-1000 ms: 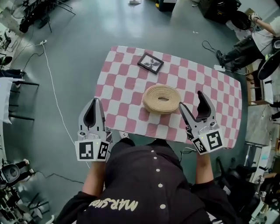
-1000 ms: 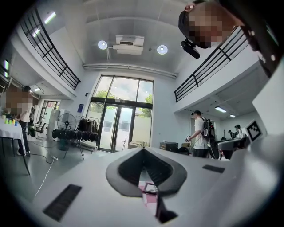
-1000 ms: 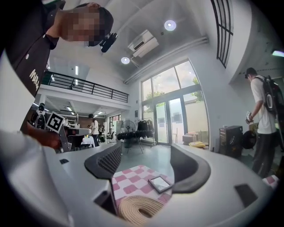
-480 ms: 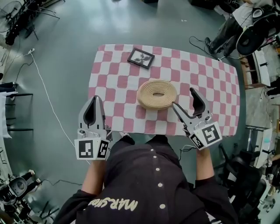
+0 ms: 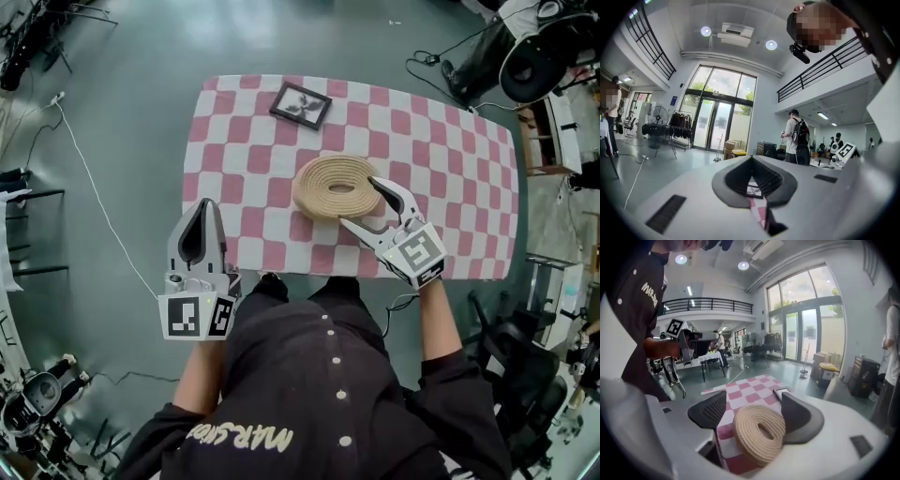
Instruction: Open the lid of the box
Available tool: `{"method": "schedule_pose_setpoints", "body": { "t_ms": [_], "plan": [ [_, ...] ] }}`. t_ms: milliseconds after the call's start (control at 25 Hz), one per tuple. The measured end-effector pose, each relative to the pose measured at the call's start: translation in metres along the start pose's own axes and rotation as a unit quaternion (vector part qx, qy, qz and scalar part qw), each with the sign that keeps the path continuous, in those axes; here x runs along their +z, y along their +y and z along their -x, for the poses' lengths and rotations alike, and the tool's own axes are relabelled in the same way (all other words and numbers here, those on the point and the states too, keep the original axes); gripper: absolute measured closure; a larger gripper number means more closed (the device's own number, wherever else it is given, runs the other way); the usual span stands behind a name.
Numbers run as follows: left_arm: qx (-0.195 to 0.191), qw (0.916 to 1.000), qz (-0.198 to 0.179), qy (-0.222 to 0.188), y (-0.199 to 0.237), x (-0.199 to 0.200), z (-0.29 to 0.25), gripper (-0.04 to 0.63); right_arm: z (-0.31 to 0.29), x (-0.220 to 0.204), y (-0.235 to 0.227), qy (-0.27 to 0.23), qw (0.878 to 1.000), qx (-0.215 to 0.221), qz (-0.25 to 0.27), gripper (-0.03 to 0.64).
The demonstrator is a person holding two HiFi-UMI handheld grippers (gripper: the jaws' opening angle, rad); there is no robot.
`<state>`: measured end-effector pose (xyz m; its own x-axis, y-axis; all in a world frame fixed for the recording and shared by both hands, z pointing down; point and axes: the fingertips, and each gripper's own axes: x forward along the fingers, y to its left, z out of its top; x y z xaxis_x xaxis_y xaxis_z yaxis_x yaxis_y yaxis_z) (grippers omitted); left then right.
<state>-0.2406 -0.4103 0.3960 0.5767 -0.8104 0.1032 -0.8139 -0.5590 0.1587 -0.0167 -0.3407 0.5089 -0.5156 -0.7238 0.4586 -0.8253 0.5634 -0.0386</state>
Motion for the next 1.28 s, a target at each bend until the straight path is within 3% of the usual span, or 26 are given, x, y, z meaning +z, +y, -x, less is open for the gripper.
{"method": "schedule_pose_setpoints", "body": {
  "t_ms": [240,640,1040,1280],
  "plan": [
    [0.008,0.9998,0.006,0.018,0.005,-0.015,0.001,0.584,-0.036,-0.056,0.013,0.099,0.993,0.059,0.037,0.219],
    [0.028,0.9984,0.012,0.047,0.019,-0.036,0.009,0.584,-0.070,-0.127,0.023,0.228,0.960,0.136,0.088,0.232],
    [0.038,0.9978,0.017,0.052,0.023,-0.040,0.010,0.584,-0.079,-0.166,0.033,0.320,0.914,0.190,0.163,0.238],
    [0.043,0.9977,0.008,0.051,0.025,-0.039,0.013,0.584,-0.085,-0.172,0.033,0.333,0.904,0.196,0.180,0.250]
  ]
}}
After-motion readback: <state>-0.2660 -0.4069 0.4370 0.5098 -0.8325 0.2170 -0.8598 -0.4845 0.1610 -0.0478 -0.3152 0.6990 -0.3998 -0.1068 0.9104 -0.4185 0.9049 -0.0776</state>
